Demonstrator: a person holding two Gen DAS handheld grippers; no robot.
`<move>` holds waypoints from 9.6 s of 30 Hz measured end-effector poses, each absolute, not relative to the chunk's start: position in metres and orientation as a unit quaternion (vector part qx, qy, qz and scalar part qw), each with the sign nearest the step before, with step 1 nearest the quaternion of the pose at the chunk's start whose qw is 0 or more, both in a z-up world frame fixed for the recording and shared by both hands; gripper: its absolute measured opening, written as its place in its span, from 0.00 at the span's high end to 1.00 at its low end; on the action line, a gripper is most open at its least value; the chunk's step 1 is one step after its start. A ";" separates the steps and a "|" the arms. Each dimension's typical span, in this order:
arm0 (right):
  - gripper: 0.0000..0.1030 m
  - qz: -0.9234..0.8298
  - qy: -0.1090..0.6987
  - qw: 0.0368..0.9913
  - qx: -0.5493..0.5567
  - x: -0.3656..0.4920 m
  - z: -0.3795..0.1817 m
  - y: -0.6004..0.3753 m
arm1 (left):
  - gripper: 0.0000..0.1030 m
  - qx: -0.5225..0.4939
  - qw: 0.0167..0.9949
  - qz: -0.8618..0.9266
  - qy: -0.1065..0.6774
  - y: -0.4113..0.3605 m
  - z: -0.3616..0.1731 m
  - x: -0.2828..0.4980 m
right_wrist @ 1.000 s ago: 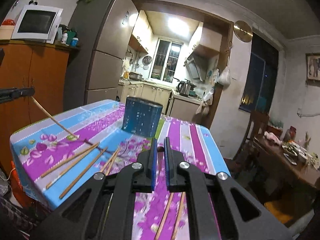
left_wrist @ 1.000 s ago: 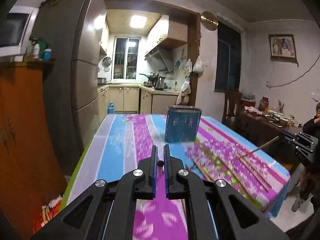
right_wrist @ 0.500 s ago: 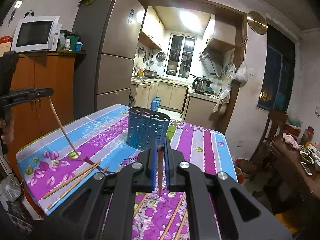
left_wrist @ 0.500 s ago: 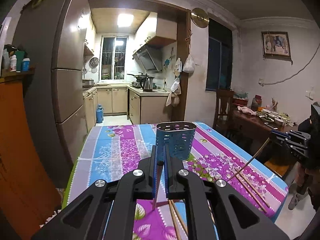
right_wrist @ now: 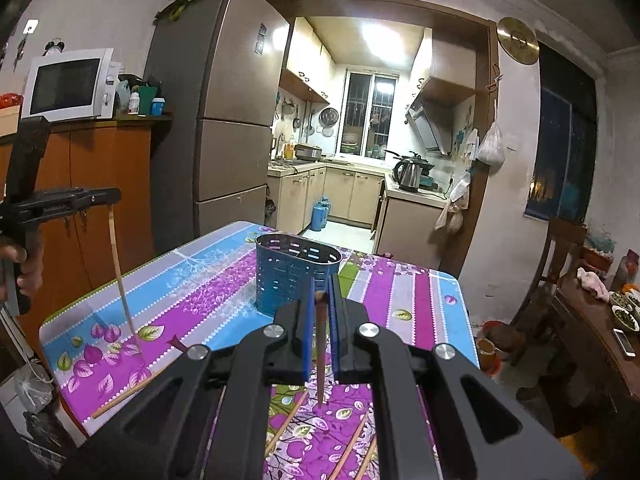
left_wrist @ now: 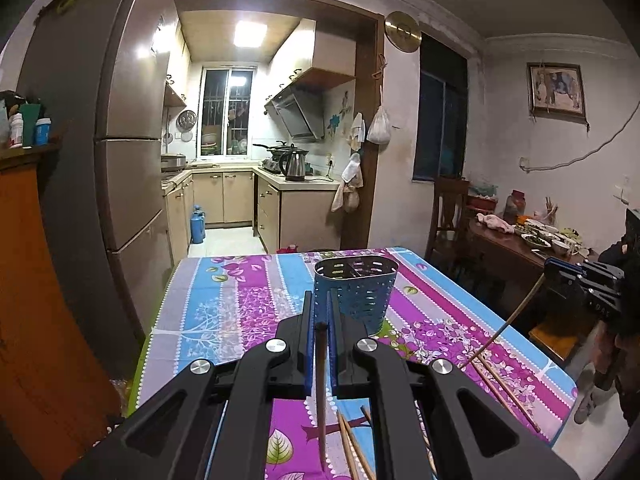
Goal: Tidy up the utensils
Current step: 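Lift both held chopsticks and carry them above the blue slotted holder, then open both grippers to drop the chopsticks into the blue holder, then close the left gripper on a chopstick while the right gripper grasps another, then lift both chopsticks and carry them above the blue slotted holder, then open both grippers over the holder and move back over the table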
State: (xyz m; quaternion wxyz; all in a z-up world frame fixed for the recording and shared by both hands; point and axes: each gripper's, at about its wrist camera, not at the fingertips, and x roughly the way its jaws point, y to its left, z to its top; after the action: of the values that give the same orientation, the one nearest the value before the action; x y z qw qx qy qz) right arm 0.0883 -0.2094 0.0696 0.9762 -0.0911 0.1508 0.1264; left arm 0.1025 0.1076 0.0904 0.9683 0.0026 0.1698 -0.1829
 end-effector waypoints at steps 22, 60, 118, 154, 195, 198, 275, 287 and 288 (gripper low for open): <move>0.95 0.139 0.070 0.985 -0.079 0.179 0.191 -0.185 | 0.93 0.011 0.975 -0.216 0.052 0.038 0.219 0.203; 0.87 0.139 0.073 0.985 -0.069 0.188 0.139 -0.197 | 0.80 -0.046 0.989 -0.143 0.021 0.068 0.133 0.233; 0.91 0.096 0.265 0.958 -0.053 -0.029 -0.148 -0.156 | 0.44 0.098 0.971 -0.063 0.210 0.062 -0.119 -0.085; 0.94 0.054 0.259 0.963 -0.048 -0.031 -0.149 -0.152 | 0.91 0.070 0.967 -0.104 0.221 0.058 -0.143 -0.066; 0.95 0.138 0.105 0.978 -0.115 -0.007 0.048 -0.183 | 0.93 -0.002 0.983 -0.129 0.132 0.111 0.058 -0.032; 0.95 0.149 0.113 0.977 -0.100 0.001 0.055 -0.188 | 0.93 -0.012 0.981 -0.139 0.137 0.112 0.069 -0.023; 0.94 0.115 0.107 0.988 -0.003 0.307 0.117 -0.175 | 0.92 -0.008 0.983 -0.159 0.095 0.003 0.109 0.319; 0.94 0.140 0.046 0.984 -0.101 0.131 0.140 -0.198 | 0.84 -0.008 0.986 -0.165 0.010 0.068 0.168 0.149; 0.94 0.143 0.051 0.982 -0.116 0.112 0.130 -0.195 | 0.77 0.008 0.986 -0.163 0.013 0.068 0.162 0.130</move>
State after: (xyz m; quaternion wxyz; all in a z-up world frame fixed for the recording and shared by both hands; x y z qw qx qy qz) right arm 0.1122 -0.1950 0.1298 0.9817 -0.1157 0.0512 0.1427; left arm 0.1303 0.0681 0.1617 0.9865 0.0077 0.0127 -0.1631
